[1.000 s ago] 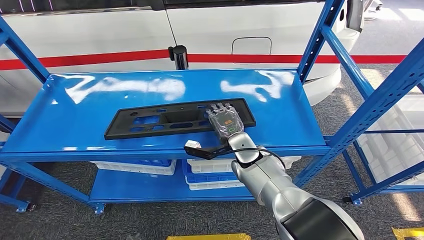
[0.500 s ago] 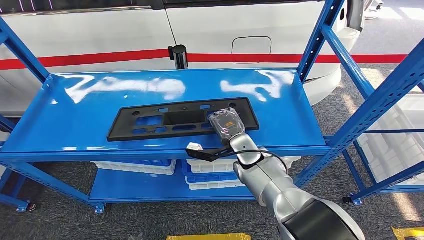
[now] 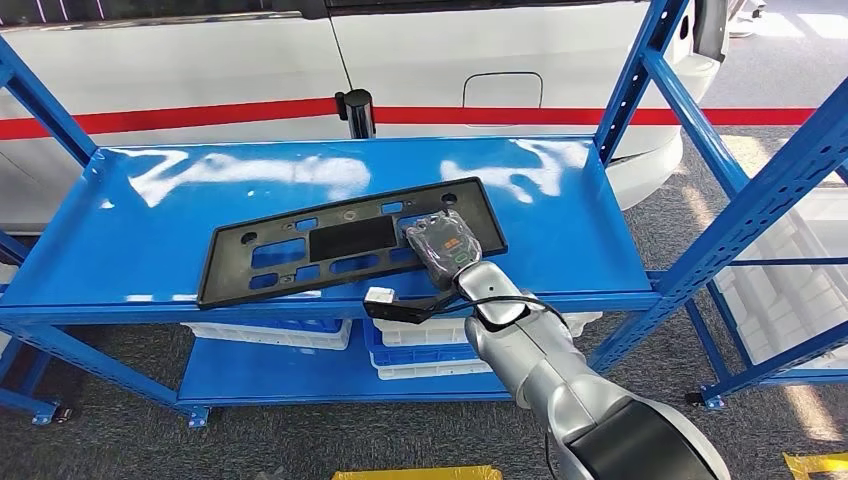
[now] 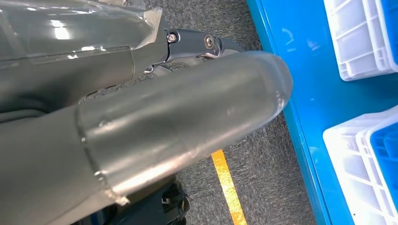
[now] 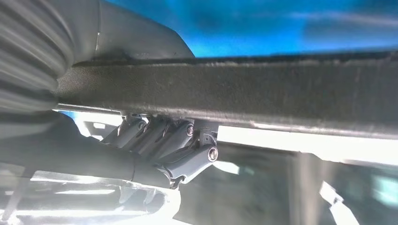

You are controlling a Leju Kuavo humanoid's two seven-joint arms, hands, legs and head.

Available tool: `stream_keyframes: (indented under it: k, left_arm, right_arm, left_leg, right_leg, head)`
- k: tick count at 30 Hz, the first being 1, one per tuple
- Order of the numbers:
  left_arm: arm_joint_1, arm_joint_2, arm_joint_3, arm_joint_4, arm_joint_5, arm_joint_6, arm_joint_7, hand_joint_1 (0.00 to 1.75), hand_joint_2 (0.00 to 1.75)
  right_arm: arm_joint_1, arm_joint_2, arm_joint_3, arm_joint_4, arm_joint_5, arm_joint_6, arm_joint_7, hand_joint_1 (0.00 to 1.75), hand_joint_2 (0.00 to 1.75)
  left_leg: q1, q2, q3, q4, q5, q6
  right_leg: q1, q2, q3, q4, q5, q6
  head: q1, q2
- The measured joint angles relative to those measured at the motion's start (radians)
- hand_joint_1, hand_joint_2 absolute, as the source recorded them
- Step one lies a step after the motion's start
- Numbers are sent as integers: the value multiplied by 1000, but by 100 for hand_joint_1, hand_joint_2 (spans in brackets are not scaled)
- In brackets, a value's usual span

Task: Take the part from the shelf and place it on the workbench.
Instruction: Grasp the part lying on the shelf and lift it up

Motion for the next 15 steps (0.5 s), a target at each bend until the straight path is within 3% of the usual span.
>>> stream_keyframes:
  k: [1, 5, 10, 15]
  left_arm:
    - [1, 1, 5, 0, 3, -4, 1, 0, 0]
    - [7, 5, 20, 1, 9, -14, 2, 0, 175]
    - [16, 10, 37, 1, 9, -10, 4, 0, 175]
    - [15, 13, 45, 1, 3, 4, 28, 0, 175]
  right_arm:
    - [-1, -2, -4, -38, -30, 18, -49, 165, 175]
    - [-4, -28, 0, -217, -122, 121, -111, 165, 175]
    - [-12, -111, 21, -459, -184, 180, -80, 166, 175]
    - [-10, -164, 50, -566, -196, 174, -64, 166, 175]
  left_leg:
    - [0, 0, 0, 0, 0, 0]
    - [0, -1, -1, 0, 0, 0]
    - [0, -2, -2, 0, 0, 0]
    - [-1, -1, -2, 0, 0, 0]
  right_leg:
    - [0, 0, 0, 0, 0, 0]
    - [0, -1, -2, 0, 0, 0]
    - [0, -1, -2, 0, 0, 0]
    - [-1, 0, -2, 0, 0, 0]
  head:
    - [0, 0]
    - [0, 0]
    - [0, 0]
    - [0, 0]
